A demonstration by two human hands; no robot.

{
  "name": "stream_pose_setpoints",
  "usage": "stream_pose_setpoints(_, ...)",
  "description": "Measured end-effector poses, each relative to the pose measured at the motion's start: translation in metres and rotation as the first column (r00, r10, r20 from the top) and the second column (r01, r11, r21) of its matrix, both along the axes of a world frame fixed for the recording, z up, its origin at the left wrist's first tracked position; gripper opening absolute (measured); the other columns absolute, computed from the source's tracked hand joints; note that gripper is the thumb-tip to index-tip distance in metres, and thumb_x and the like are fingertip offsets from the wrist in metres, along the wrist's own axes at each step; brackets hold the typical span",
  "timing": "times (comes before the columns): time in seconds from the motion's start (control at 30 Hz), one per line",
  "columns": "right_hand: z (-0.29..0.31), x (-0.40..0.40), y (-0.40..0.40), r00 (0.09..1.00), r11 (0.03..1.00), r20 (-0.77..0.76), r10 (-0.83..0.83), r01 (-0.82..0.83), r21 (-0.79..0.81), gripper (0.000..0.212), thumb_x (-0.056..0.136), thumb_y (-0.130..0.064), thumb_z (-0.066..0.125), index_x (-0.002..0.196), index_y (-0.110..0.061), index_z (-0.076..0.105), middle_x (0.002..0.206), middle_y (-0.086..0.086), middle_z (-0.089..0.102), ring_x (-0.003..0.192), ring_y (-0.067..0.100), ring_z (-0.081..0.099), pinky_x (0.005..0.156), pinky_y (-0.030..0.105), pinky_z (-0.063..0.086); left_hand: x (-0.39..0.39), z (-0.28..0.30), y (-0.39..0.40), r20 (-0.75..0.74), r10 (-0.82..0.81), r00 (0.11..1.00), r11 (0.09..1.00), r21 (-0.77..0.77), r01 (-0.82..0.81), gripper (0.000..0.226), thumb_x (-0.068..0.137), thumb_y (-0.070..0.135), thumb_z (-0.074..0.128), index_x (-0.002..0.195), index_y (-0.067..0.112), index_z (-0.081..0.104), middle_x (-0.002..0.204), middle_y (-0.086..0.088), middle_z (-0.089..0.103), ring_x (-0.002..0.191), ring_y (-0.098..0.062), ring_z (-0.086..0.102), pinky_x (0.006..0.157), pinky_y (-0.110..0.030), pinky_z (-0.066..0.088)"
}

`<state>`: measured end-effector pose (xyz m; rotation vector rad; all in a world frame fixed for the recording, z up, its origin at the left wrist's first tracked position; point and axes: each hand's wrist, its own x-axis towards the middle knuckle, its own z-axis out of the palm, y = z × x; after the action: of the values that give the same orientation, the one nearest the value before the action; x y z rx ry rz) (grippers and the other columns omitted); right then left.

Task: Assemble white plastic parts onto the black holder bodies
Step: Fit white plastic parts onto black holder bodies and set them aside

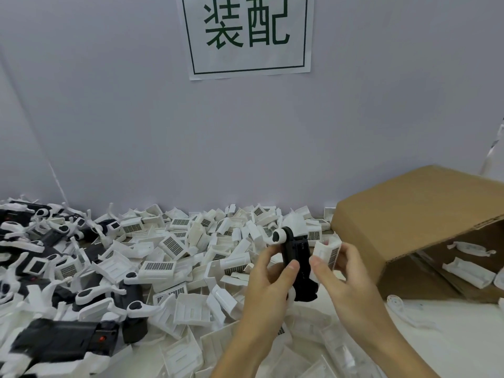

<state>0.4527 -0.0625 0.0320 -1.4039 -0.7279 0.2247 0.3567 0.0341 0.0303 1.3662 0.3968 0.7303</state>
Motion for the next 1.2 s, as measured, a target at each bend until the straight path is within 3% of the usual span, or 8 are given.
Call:
stream_pose_setpoints(0.27,0.001,0.0,0.001,0.977,0.995,0.199,-0.073,0.084,-0.052,0.018,0.083,-0.034,0.076,0.1,-0.034,0.072,0.091,-0.016,0.075,0.089,0.004,0.069,0.071,0.025,0.054,0.0,0.002,-0.003,0.022,-0.085,0.996,0.992,0.095,0.083,0.028,0.101,0.017,0.058,0.122,0.035,0.064,0.105,0.0,0.078,0.093,-0.013,0.075,0.068,-0.018,0.057)
stream_pose_setpoints(0.47,0.0,0.0,0.0,0.95,0.988,0.285,-0.124,0.146,-0.058,0.019,0.079,-0.037,0.079,0.097,-0.039,0.072,0.086,-0.024,0.072,0.086,-0.002,0.067,0.068,0.011,0.05,0.002,-0.001,0.0,-0.016,-0.123,0.992,0.991,0.05,0.123,0.064,0.107,0.01,0.039,0.097,0.065,0.069,0.101,0.019,0.076,0.095,0.001,0.071,0.079,-0.017,0.057)
stream_pose_setpoints(0.53,0.001,-0.001,-0.001,0.933,0.984,0.34,-0.122,0.159,-0.081,0.018,0.078,-0.038,0.08,0.095,-0.039,0.072,0.084,-0.024,0.072,0.083,-0.002,0.067,0.068,0.01,0.049,0.005,-0.002,0.001,-0.018,-0.097,0.995,0.993,0.061,0.098,0.07,0.107,0.007,0.037,0.094,0.07,0.066,0.094,0.021,0.076,0.089,-0.009,0.067,0.08,-0.021,0.053)
stream_pose_setpoints(0.63,0.0,-0.002,0.0,0.918,0.98,0.381,-0.113,0.166,-0.108,0.019,0.077,-0.044,0.079,0.094,-0.039,0.073,0.085,-0.022,0.072,0.083,0.0,0.067,0.07,0.015,0.052,0.007,-0.004,0.002,0.003,-0.085,0.996,0.993,0.086,0.084,0.069,0.106,0.005,0.037,0.102,0.067,0.067,0.087,0.01,0.072,0.088,-0.022,0.047,0.078,-0.035,0.041)
stream_pose_setpoints(0.9,-0.001,-0.003,0.001,0.901,0.975,0.398,-0.174,0.216,-0.061,0.021,0.078,-0.05,0.074,0.095,-0.038,0.073,0.084,-0.022,0.071,0.08,-0.001,0.067,0.064,0.01,0.049,0.006,-0.006,0.0,0.021,-0.161,0.987,0.984,0.075,0.159,0.057,0.107,0.012,0.04,0.105,0.06,0.07,0.082,0.015,0.069,0.062,-0.009,0.047,0.059,-0.016,0.037)
stream_pose_setpoints(0.97,0.0,-0.004,0.001,0.886,0.976,0.434,-0.162,0.209,-0.063,0.026,0.078,-0.057,0.067,0.095,-0.038,0.073,0.085,-0.019,0.069,0.082,0.0,0.066,0.066,0.01,0.049,0.006,-0.009,0.004,0.024,-0.165,0.986,0.986,-0.004,0.166,0.059,0.107,0.013,0.04,0.098,0.062,0.071,0.098,0.019,0.076,0.083,0.0,0.069,0.072,-0.015,0.053)
stream_pose_setpoints(1.07,0.0,-0.002,0.001,0.862,0.976,0.499,-0.089,0.175,-0.127,0.031,0.083,-0.06,0.059,0.101,-0.038,0.07,0.088,-0.017,0.066,0.089,0.0,0.064,0.07,0.009,0.047,0.006,-0.009,0.005,0.026,-0.129,0.991,0.99,-0.047,0.131,0.037,0.105,0.025,0.044,0.121,0.048,0.069,0.128,0.006,0.07,0.119,-0.01,0.063,0.108,-0.034,0.045)
stream_pose_setpoints(1.2,-0.002,-0.003,0.002,0.856,0.973,0.518,0.015,0.108,-0.206,0.045,0.085,-0.061,0.049,0.117,-0.035,0.065,0.098,-0.021,0.058,0.099,-0.001,0.059,0.076,0.009,0.045,0.006,-0.006,0.004,0.076,-0.132,0.988,0.991,0.037,0.129,0.031,0.095,0.042,0.053,0.121,0.044,0.069,0.124,0.005,0.072,0.117,-0.013,0.065,0.107,-0.036,0.045)
